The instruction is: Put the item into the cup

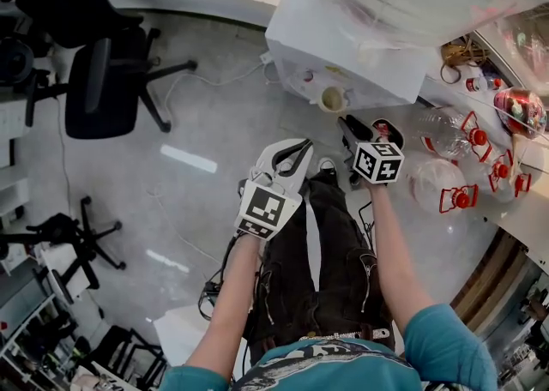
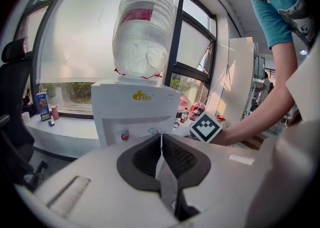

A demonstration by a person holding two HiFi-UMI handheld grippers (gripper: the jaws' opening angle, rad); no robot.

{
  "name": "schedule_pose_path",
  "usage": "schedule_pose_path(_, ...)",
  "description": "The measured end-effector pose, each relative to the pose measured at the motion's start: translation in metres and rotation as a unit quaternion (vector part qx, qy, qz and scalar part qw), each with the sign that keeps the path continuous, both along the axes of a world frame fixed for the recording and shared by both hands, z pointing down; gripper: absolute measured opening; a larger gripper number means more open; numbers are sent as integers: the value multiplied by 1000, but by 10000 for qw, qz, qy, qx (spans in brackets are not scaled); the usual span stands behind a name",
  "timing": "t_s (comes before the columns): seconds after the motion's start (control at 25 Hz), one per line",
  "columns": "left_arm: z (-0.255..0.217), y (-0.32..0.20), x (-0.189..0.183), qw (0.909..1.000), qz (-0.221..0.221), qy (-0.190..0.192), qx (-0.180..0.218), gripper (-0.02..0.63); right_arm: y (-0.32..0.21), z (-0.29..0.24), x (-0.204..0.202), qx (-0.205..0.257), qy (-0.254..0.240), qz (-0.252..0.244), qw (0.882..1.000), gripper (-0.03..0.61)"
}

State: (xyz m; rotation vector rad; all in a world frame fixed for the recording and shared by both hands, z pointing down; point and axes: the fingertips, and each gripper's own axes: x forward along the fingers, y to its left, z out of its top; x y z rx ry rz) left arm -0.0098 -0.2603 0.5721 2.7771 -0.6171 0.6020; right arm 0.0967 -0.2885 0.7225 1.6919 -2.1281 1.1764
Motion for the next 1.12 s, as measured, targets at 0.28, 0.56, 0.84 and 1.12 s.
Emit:
schedule_pose_path(0.28,-21,-1,-2,9997,127,-124,177,21,18,-71,6,542,-4,-183,9984,90)
schedule_pose_path(0.56,-44,6,-2,9991,253,-198,267,25,27,-142,0,1089,112,-419,9931,86)
schedule_pose_path(0.84,-74,15,-8,9980,421,-209,417,29,31,-200,-11,1535,291,-548,9862,75)
schedule_pose_path(1.12,-104,23,-22,9964,528,-144,640,29,37,-243,-26,1860,416,-558,9801,69)
